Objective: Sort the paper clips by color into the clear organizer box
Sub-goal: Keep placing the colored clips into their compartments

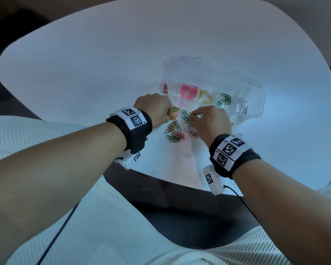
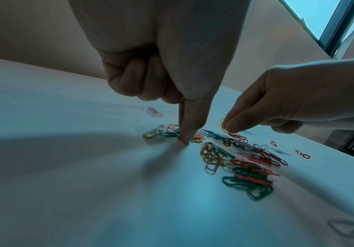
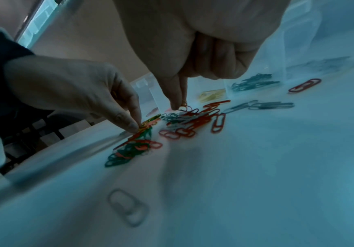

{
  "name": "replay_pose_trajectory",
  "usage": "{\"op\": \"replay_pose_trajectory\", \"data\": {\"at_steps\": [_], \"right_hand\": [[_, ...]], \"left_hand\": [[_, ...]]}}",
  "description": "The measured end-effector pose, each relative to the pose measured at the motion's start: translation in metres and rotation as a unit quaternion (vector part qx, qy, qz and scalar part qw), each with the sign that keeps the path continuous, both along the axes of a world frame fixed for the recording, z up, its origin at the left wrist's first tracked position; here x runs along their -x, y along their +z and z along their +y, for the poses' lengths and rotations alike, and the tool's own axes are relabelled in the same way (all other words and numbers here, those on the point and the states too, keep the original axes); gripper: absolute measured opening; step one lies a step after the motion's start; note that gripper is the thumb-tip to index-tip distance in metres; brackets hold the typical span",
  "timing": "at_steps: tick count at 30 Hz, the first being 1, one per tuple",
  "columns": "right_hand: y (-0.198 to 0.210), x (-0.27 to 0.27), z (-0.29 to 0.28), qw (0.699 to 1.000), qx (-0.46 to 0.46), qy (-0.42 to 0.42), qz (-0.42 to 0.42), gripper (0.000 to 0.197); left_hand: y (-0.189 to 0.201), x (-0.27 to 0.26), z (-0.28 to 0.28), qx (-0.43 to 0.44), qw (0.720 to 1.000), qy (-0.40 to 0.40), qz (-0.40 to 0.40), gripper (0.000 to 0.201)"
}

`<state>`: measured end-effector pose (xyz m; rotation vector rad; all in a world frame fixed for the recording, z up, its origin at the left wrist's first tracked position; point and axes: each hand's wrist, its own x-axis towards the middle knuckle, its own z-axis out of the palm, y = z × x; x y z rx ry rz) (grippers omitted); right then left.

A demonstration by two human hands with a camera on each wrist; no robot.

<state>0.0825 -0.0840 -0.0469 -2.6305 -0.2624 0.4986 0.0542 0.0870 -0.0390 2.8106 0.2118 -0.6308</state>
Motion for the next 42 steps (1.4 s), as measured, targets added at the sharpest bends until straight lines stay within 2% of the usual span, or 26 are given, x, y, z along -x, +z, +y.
{"op": "replay_pose_trajectory", "data": {"at_steps": [4,9,11,14,19,22,25,28,30,31,32,33,35,39,41,42], "right_hand": [[0.007,0.003,-0.01,0.995,-0.077,-0.052,0.032,0.009],[0.033,0.005,-0.027,0.982,-0.155,-0.059,0.089,0.036],[0.04,0.003,-0.033,0.962,-0.209,-0.095,0.149,0.042],[0.05,0.002,-0.038,0.911,-0.295,-0.154,0.245,0.041],[0.052,0.006,-0.038,0.887,-0.319,-0.158,0.293,0.038],[0.047,0.01,-0.037,0.851,-0.356,-0.175,0.343,0.032],[0.046,0.011,-0.038,0.819,-0.394,-0.209,0.361,0.024],[0.044,0.009,-0.04,0.813,-0.402,-0.224,0.358,0.025],[0.045,0.009,-0.04,0.811,-0.401,-0.228,0.36,0.025],[0.046,0.009,-0.04,0.808,-0.404,-0.23,0.363,0.024],[0.047,0.009,-0.04,0.803,-0.408,-0.234,0.367,0.024],[0.049,0.009,-0.04,0.796,-0.414,-0.24,0.371,0.024],[0.053,0.007,-0.039,0.781,-0.428,-0.254,0.377,0.026],[0.059,0.001,-0.041,0.758,-0.454,-0.293,0.365,0.029],[0.061,-0.003,-0.042,0.758,-0.448,-0.323,0.349,0.024],[0.063,-0.005,-0.043,0.758,-0.441,-0.335,0.345,0.019]], "left_hand": [[0.003,-0.001,0.0,0.009,1.0,-0.002,-0.002,0.012],[0.006,0.0,-0.001,0.008,1.0,-0.004,0.024,0.015],[0.007,0.001,-0.001,0.005,1.0,-0.001,0.025,0.013],[0.008,0.002,-0.003,0.001,1.0,-0.002,0.024,0.011],[0.011,0.003,-0.004,-0.002,1.0,-0.004,0.022,0.01],[0.014,0.002,-0.004,0.007,1.0,-0.001,0.021,0.008],[0.019,-0.002,-0.005,0.046,0.999,0.024,0.013,0.004],[0.026,-0.005,-0.008,0.155,0.985,0.069,0.031,0.004],[0.03,-0.006,-0.011,0.239,0.965,0.091,0.064,0.011],[0.033,-0.006,-0.013,0.291,0.946,0.109,0.093,0.017],[0.036,-0.005,-0.015,0.355,0.916,0.136,0.129,0.023],[0.039,-0.004,-0.017,0.424,0.874,0.168,0.165,0.024],[0.048,-0.002,-0.02,0.538,0.794,0.202,0.2,0.018],[0.06,0.0,-0.024,0.666,0.689,0.226,0.177,0.023],[0.062,-0.002,-0.026,0.692,0.658,0.261,0.145,0.019],[0.063,-0.004,-0.028,0.69,0.653,0.284,0.126,0.017]]}}
